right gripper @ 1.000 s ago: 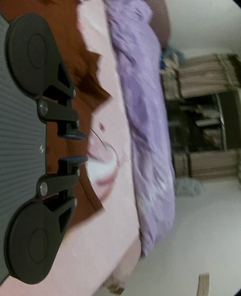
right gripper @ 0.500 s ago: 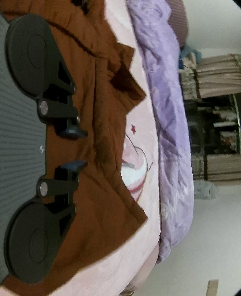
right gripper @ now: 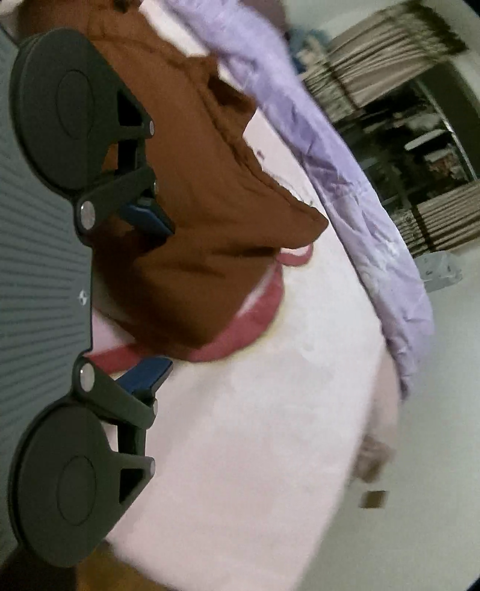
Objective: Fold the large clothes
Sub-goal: 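Grasp the jacket edge with the right tool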
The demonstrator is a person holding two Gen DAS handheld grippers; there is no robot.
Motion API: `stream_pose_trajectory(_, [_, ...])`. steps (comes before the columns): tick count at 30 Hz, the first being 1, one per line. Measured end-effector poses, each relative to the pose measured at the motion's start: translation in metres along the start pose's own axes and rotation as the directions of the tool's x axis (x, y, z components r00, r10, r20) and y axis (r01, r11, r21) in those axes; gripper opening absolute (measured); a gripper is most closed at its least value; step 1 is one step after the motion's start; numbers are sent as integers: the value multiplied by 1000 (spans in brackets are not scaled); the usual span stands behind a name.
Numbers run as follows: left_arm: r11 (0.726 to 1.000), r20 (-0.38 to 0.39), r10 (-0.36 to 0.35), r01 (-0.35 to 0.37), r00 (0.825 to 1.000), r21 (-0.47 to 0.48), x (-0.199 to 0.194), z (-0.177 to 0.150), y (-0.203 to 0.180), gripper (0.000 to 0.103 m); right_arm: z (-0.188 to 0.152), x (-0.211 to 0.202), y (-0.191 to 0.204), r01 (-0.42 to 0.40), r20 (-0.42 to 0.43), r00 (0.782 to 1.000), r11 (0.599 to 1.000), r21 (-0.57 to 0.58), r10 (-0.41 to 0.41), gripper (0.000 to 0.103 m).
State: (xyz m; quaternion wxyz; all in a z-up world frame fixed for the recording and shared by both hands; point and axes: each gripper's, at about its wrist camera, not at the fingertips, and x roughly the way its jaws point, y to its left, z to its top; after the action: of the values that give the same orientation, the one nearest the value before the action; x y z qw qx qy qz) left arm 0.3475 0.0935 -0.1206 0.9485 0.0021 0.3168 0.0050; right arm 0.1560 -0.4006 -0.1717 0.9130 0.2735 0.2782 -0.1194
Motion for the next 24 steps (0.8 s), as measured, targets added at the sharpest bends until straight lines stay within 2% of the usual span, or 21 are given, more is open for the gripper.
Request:
stream_pose_trajectory(3, [999, 23, 31, -31, 999, 27, -21, -16, 7, 103, 0, 14, -8, -77, -10, 997, 993, 89, 78, 87])
stream_pose_trajectory(5, [997, 10, 60, -60, 998, 46, -27, -25, 11, 103, 4, 23, -16, -130, 15, 991, 973, 193, 129, 92])
stream_pose_trajectory(7, [996, -11, 80, -80, 997, 48, -30, -32, 16, 103, 12, 37, -19, -173, 25, 985, 959, 226, 171, 91])
stream_pose_trajectory(8, [996, -29, 84, -83, 996, 28, -32, -35, 20, 103, 16, 46, -17, -178, 25, 984, 964, 200, 176, 88])
stream_pose_trajectory(10, [998, -49, 55, -55, 997, 19, -39, -42, 23, 103, 26, 54, -7, -152, -28, 987, 974, 166, 159, 57])
stream_pose_trajectory(11, [998, -46, 57, -55, 997, 32, -43, -42, 23, 103, 29, 50, -1, -173, -35, 983, 969, 178, 182, 46])
stream_pose_trajectory(12, [996, -45, 72, -69, 996, 51, -47, -42, 23, 103, 30, 39, 7, -189, -1, 981, 969, 161, 192, 42])
stream_pose_trajectory(13, [994, -41, 89, -86, 995, 67, -51, -41, 24, 103, 29, 28, 18, -193, 35, 981, 977, 95, 190, 42])
stream_pose_trajectory(15, [992, -24, 108, -106, 994, 74, -56, -39, 27, 103, 27, 19, 36, -147, 54, 987, 989, -30, 149, 41])
stream_pose_trajectory(17, [992, -29, 107, -104, 994, 72, -54, -37, 28, 103, 23, 38, 41, -51, 11, 999, 994, -95, 52, 45])
stream_pose_trajectory(18, [992, -32, 108, -106, 994, 75, -50, -36, 25, 103, 19, 52, 37, -31, -34, 999, 996, -85, 28, 53])
stream_pose_trajectory(19, [991, -39, 110, -106, 993, 82, -47, -36, 23, 103, 15, 59, 30, -55, -30, 998, 997, -49, 53, 56])
stream_pose_trajectory(21, [990, -46, 106, -102, 993, 94, -39, -36, 19, 103, 11, 66, 14, -132, 23, 991, 991, 28, 131, 55])
stream_pose_trajectory(23, [991, -47, 100, -95, 994, 99, -31, -33, 13, 103, 14, 72, 11, -169, 30, 985, 985, 20, 168, 53])
stream_pose_trajectory(24, [990, -47, 96, -91, 994, 105, -27, -30, 10, 103, 16, 71, 12, -165, 15, 986, 985, 44, 165, 47])
